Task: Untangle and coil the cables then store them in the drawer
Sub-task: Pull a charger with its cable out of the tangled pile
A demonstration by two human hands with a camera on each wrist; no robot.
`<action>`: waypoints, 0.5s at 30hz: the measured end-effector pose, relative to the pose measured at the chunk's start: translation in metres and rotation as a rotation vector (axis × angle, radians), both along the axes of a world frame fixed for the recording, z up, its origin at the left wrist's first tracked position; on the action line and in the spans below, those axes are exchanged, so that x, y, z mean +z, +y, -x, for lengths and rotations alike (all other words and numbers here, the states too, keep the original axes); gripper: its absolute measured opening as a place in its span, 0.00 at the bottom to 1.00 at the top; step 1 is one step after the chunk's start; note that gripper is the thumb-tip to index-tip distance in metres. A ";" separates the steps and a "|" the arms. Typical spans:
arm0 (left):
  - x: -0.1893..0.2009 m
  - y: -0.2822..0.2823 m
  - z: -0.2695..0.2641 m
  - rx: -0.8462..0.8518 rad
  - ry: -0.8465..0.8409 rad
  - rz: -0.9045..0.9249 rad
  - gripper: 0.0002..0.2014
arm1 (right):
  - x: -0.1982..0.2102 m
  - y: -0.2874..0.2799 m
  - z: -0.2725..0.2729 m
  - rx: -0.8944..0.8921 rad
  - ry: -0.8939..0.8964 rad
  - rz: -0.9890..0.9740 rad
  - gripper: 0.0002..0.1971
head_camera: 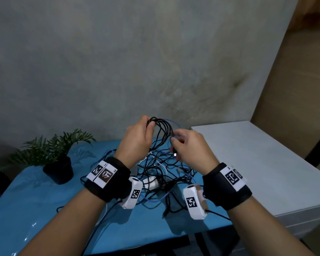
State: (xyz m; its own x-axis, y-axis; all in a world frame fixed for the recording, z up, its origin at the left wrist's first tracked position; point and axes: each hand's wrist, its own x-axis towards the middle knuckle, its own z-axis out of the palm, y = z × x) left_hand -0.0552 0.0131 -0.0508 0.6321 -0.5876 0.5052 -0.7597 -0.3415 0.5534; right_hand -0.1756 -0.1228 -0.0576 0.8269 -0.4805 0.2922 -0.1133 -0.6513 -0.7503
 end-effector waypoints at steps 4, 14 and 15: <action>0.005 0.005 -0.004 -0.171 0.097 -0.020 0.11 | 0.002 -0.024 0.001 -0.141 -0.108 0.172 0.07; -0.003 -0.009 0.008 -0.312 0.283 0.159 0.12 | -0.012 0.002 -0.012 0.237 -0.325 -1.137 0.08; -0.004 -0.009 0.007 -0.262 0.201 0.131 0.12 | -0.011 0.004 -0.011 0.258 -0.317 -1.234 0.08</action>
